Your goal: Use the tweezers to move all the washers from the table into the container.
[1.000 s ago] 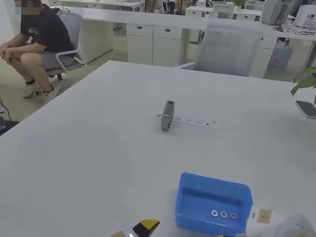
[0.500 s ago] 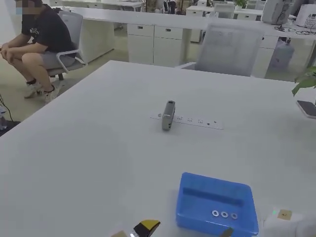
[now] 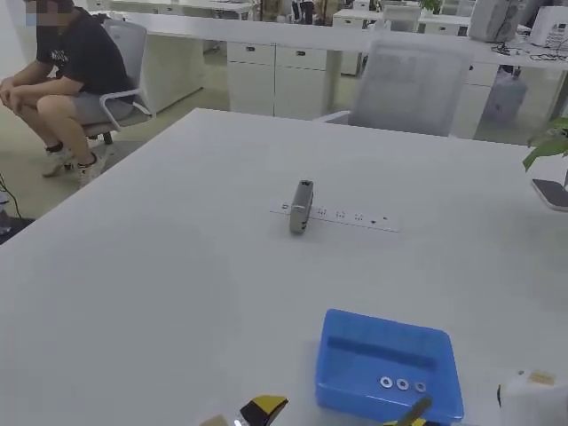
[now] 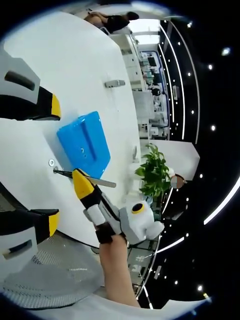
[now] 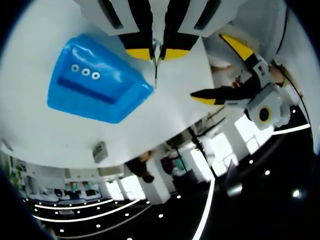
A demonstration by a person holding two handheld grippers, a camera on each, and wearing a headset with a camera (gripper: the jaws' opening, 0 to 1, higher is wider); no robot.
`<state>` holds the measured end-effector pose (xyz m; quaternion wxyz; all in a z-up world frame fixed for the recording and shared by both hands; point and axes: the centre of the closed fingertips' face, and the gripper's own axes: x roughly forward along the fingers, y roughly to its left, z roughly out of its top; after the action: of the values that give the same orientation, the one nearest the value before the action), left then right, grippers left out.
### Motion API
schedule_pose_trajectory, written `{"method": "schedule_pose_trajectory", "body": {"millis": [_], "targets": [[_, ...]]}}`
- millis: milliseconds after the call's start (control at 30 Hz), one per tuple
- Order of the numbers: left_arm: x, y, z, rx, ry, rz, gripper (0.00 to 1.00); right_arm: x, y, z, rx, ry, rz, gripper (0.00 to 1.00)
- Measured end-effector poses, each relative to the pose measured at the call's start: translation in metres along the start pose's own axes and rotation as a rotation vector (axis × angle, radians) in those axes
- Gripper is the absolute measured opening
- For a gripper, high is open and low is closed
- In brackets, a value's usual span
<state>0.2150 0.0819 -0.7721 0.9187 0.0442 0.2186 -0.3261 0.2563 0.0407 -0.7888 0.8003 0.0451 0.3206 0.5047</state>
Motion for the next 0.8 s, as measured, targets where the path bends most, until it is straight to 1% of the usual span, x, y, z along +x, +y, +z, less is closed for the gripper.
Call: {"method": "schedule_pose_trajectory", "body": {"millis": [100, 200, 300, 500, 700, 800], "targets": [[0.0, 0.0, 0.0, 0.0, -0.001, 0.0, 0.73, -0.003, 0.0, 0.009, -0.004, -0.014, -0.001, 0.03], [-0.001, 0.0, 0.0, -0.002, -0.001, 0.001, 0.73, -0.006, -0.006, 0.021, -0.013, -0.032, -0.002, 0.03], [-0.001, 0.0, 0.0, 0.0, 0.0, 0.0, 0.72, -0.008, -0.01, 0.029, -0.037, -0.036, -0.009, 0.03], [-0.001, 0.0, 0.0, -0.003, -0.002, 0.0, 0.72, -0.011, -0.013, 0.049, -0.055, -0.066, -0.016, 0.03], [0.0, 0.0, 0.0, -0.004, 0.0, -0.001, 0.72, -0.01, -0.017, 0.062, -0.062, -0.085, -0.025, 0.03], [0.0, 0.0, -0.001, -0.004, 0.003, -0.003, 0.72, -0.009, -0.022, 0.067, -0.062, -0.091, -0.027, 0.03]]}}
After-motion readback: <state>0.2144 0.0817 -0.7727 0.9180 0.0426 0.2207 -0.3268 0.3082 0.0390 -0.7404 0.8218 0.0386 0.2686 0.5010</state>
